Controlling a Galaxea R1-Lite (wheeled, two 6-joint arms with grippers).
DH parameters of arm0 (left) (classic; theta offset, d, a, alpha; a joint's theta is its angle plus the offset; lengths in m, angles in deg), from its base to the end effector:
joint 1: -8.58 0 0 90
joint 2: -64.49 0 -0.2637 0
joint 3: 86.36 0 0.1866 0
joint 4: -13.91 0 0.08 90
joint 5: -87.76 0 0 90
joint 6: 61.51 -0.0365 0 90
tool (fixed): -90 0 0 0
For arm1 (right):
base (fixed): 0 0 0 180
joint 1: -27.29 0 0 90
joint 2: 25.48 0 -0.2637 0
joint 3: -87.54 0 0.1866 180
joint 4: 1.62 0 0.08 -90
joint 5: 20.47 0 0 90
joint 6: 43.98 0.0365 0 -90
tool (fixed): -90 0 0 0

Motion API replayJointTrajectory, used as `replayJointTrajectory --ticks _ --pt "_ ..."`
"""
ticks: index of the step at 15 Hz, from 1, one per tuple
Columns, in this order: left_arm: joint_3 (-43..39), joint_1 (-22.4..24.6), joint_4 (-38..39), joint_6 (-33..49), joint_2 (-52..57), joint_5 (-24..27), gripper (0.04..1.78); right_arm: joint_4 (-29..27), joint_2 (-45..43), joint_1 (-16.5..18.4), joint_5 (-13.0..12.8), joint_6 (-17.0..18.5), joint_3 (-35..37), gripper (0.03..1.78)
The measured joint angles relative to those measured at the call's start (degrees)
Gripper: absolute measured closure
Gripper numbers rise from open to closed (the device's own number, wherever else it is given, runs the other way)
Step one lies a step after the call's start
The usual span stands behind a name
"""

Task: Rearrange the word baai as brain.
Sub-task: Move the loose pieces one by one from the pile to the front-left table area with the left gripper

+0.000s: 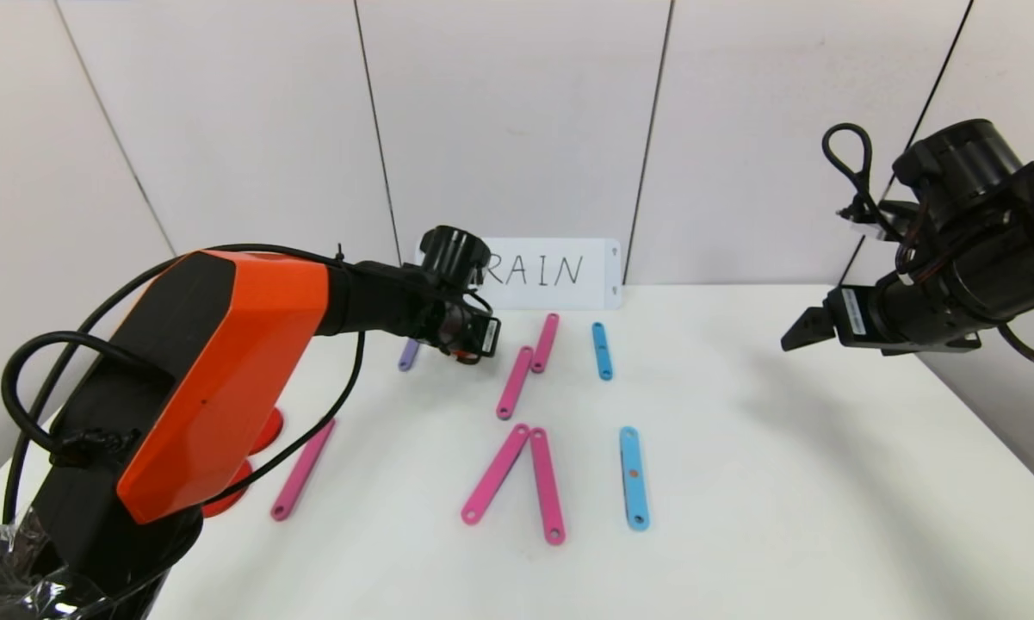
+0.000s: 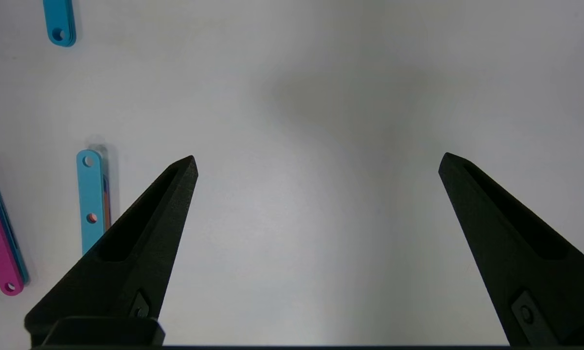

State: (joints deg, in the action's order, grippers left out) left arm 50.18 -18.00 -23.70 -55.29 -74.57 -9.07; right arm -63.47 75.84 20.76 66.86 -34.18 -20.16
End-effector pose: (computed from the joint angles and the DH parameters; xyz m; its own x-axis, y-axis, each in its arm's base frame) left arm 0.4263 -0.2084 0.0897 0.7321 -0.2333 -0.6400 0.2984 0.9544 -0.0066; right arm 0.3014 0.0328 0.1834 0.5678 0.0181 -0.8229 0.0532 0.9969 0.0587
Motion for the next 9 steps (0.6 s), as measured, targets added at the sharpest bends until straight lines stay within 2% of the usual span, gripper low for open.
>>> replayJointTrajectory --ticks 4,9 --pt "-2.6 0.0 -3.3 2.1 5.5 -0.2 1.51 0.0 0.1 -0.2 0.0 0.0 0.0 0.07" --pt "-18.4 0.5 -5.5 2.2 17.5 -0.6 1.51 0.0 0.0 -1.6 -0.3 0.0 0.4 0.07"
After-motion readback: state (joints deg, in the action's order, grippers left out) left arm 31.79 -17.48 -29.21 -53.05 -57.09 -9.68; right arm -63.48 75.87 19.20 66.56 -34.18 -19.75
